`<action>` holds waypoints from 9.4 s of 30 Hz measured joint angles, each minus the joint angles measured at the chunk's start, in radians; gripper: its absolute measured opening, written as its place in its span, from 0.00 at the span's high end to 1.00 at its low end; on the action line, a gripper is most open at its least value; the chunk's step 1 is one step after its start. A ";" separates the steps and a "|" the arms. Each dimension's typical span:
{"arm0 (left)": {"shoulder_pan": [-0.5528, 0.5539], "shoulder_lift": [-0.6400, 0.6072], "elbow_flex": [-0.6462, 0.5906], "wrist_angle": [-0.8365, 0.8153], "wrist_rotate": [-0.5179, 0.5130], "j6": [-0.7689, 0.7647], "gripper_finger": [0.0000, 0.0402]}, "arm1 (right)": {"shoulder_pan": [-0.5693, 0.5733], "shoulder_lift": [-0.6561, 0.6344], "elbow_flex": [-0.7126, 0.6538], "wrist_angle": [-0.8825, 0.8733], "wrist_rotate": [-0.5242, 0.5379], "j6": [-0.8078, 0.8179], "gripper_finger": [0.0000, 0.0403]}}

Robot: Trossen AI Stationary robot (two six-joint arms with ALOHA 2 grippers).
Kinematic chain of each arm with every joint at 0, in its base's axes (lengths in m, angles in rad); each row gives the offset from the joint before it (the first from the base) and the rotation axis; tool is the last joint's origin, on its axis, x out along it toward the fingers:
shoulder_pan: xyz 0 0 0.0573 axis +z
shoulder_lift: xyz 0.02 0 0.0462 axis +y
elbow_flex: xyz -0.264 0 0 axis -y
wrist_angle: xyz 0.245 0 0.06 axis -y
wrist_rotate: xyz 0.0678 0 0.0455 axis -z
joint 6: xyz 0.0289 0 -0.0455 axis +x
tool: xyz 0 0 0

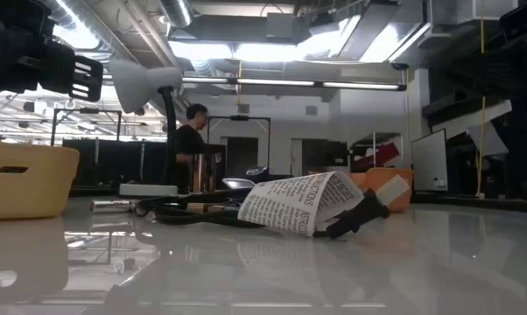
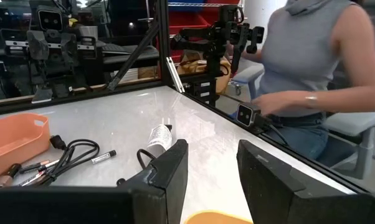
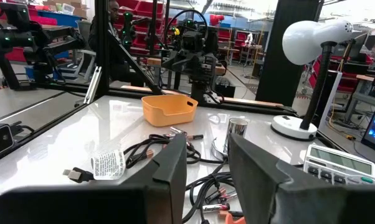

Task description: Sort batteries

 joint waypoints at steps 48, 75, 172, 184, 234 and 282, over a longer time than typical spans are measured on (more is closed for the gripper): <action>0.000 0.000 -0.002 0.058 0.000 0.060 0.68 | 0.000 0.281 0.168 0.357 0.160 -0.035 0.71; 0.000 0.000 -0.001 0.291 0.000 0.159 0.68 | -0.350 1.516 1.026 -0.319 -0.138 -0.090 0.71; -0.003 0.335 0.201 0.308 -0.551 -0.098 0.76 | -0.393 1.855 1.410 -1.280 0.016 0.053 0.93; -0.003 0.657 0.483 -0.158 -0.482 -0.183 0.84 | -0.393 1.854 1.387 -1.215 0.041 0.053 0.77; -0.175 1.401 0.719 -0.340 -0.471 0.239 0.73 | -0.393 1.854 1.388 -1.212 0.047 0.053 0.63; -0.172 1.219 0.826 -0.490 -0.510 0.107 0.87 | -0.352 1.853 1.593 -1.134 -0.273 0.053 0.63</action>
